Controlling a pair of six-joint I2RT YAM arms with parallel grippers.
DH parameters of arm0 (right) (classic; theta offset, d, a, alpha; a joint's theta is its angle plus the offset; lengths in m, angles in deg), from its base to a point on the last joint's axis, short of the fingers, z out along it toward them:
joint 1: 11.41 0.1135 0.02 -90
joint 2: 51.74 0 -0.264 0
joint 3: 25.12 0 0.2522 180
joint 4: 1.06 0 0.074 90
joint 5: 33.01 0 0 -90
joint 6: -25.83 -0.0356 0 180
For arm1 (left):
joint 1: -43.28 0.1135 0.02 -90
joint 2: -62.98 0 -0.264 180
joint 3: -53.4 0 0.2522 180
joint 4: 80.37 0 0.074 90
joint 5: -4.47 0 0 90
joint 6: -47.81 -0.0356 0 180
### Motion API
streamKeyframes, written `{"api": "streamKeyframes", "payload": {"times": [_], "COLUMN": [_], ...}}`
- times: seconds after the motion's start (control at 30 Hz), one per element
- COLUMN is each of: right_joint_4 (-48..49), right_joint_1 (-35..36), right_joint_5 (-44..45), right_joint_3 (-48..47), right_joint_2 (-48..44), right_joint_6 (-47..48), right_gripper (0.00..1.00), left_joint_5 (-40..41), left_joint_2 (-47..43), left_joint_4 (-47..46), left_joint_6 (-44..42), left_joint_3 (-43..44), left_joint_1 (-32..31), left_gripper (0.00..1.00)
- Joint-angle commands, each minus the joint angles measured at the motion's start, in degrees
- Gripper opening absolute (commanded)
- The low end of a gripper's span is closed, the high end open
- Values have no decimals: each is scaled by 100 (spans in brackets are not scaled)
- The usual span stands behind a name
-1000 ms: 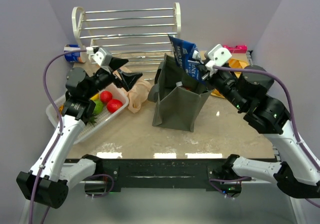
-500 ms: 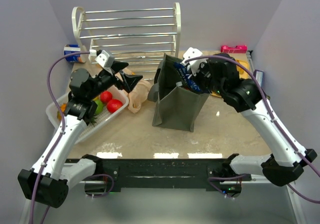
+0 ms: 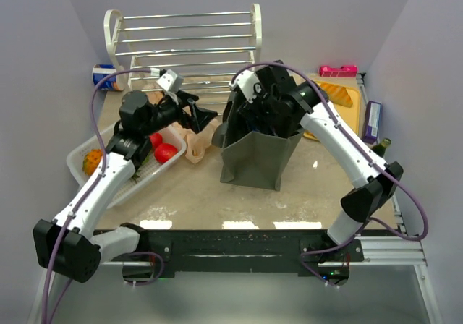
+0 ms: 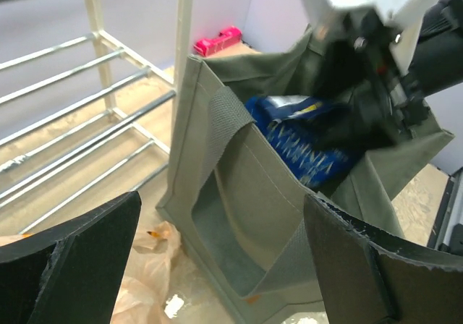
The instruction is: Place the mixed food into the grocery bags and tie them
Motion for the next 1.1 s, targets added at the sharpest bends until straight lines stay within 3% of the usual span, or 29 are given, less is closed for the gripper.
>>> {"api": "streamKeyframes", "payload": {"times": [0.0, 0.03, 0.13, 0.27, 0.4, 0.67, 0.7, 0.77, 0.8, 0.83, 0.9, 0.93, 0.97, 1.03, 1.07], "right_joint_4": [-59, 28, 204, 258, 179, 345, 467, 591, 653, 749, 829, 820, 794, 681, 680], "right_joint_1": [-39, -48, -65, -205, -416, -777, -786, -856, -874, -883, -883, -891, -891, -891, -900], "right_joint_5": [406, 451, 748, 1662, 2717, 2817, 2720, 2457, 2255, 2210, 2218, 2270, 2331, 2455, 2481], "right_joint_3": [-302, -311, -276, -205, 93, 1174, 1392, 1578, 1666, 1797, 1860, 1834, 1799, 1562, 1500], "right_joint_2": [-371, -433, -801, -1093, -1260, -1488, -1506, -1515, -1541, -1550, -1664, -1691, -1743, -1927, -2050], "right_joint_6": [-317, -423, -836, -1486, -2181, -2735, -2753, -2805, -2823, -2849, -2920, -2937, -2998, -3060, -3113], "right_gripper": [86, 93, 98, 99, 99, 99, 94, 81, 56, 37, 29, 29, 28, 23, 15], "left_joint_5": [331, 436, 1268, 1755, 1747, 2116, 2081, 1932, 1818, 1582, 1343, 1186, 1149, 1132, 1088], "left_joint_2": [191, 235, 358, 481, 631, 1325, 1352, 1413, 1457, 1527, 1606, 1659, 1686, 1782, 1817], "left_joint_4": [156, 217, 542, 973, 956, 1800, 1791, 1695, 1651, 1607, 1432, 1352, 1186, 967, 878], "left_joint_6": [162, 162, -57, -181, -59, -313, -287, -225, -190, -155, -32, 3, 65, 91, 118], "left_joint_3": [539, 583, 820, 1023, 1163, 1673, 1656, 1621, 1612, 1612, 1647, 1664, 1725, 1927, 1998], "left_joint_1": [-383, -532, -874, -1016, -1104, -1500, -1544, -1588, -1614, -1623, -1667, -1693, -1737, -1895, -1965], "left_gripper": [100, 100, 100, 100, 100, 98, 97, 83, 72, 51, 29, 8, 0, 0, 0]}}
